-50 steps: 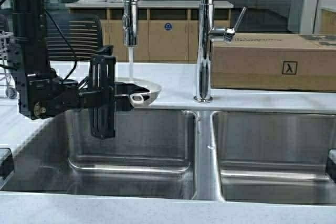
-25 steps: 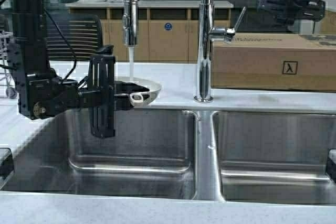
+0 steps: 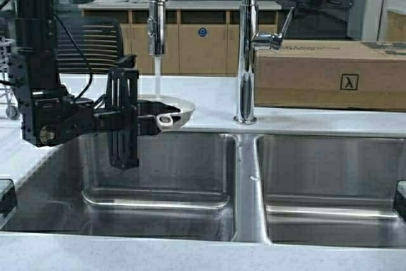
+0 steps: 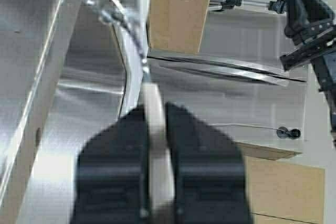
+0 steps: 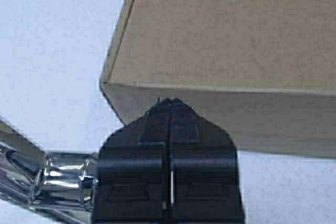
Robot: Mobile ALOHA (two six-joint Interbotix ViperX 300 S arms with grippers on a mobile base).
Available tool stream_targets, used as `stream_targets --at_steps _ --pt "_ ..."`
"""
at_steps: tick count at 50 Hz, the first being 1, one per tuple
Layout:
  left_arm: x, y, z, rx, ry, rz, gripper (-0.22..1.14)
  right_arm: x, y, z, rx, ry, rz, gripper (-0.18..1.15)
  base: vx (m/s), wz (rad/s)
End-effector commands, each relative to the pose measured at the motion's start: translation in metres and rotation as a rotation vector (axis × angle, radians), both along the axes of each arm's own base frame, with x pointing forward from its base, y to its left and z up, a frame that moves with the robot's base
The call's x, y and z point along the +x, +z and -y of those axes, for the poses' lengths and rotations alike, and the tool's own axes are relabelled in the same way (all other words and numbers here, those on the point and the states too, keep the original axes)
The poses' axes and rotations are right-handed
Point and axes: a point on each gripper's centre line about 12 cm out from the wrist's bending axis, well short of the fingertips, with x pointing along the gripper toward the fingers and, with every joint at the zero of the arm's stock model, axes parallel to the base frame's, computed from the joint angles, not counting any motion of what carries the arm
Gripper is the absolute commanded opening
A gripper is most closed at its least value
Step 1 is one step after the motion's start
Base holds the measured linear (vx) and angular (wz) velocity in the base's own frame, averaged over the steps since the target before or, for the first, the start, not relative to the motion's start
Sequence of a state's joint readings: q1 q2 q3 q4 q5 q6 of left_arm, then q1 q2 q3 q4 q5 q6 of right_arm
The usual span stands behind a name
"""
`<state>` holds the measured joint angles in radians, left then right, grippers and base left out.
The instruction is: Wash the pan
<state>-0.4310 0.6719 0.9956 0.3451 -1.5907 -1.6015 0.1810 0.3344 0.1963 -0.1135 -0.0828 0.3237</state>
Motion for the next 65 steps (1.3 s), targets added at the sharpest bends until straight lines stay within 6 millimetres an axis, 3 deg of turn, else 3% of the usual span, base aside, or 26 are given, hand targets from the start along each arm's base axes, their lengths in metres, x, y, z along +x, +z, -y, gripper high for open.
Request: stream_targets --at_steps 1,12,20,29,39,46,57,65 --pt "0.005 0.011 0.003 -0.019 -0.003 0.065 0.02 -0.008 0.038 -0.036 0.011 0.072 0.072 0.05 0.0 0.0" --pt "0.004 0.008 0.003 -0.024 -0.003 0.065 0.02 -0.021 0.059 -0.066 0.018 0.137 0.111 0.05 0.0 0.0" --pt "0.005 0.01 0.003 -0.038 -0.002 0.086 0.02 -0.029 0.067 -0.063 0.012 0.142 0.129 0.05 0.0 -0.01" --pt "0.011 0.015 0.005 -0.072 0.004 0.194 0.02 -0.052 0.093 -0.057 -0.019 0.165 0.203 0.05 0.0 0.0" --pt "0.022 0.017 0.004 0.016 0.058 0.301 0.02 -0.081 0.112 -0.047 -0.042 0.176 0.241 0.05 0.0 0.0" --pt "0.02 0.017 -0.004 0.071 0.113 0.245 0.02 -0.1 0.116 -0.041 -0.04 0.176 0.248 0.05 0.0 0.0" --pt "0.003 0.01 -0.018 0.279 0.117 -0.006 0.03 -0.123 0.108 -0.034 -0.035 0.178 0.242 0.05 0.0 0.0" --pt "-0.004 0.015 -0.011 0.275 0.039 -0.077 0.02 -0.137 0.099 -0.03 -0.033 0.177 0.218 0.05 0.0 0.0"
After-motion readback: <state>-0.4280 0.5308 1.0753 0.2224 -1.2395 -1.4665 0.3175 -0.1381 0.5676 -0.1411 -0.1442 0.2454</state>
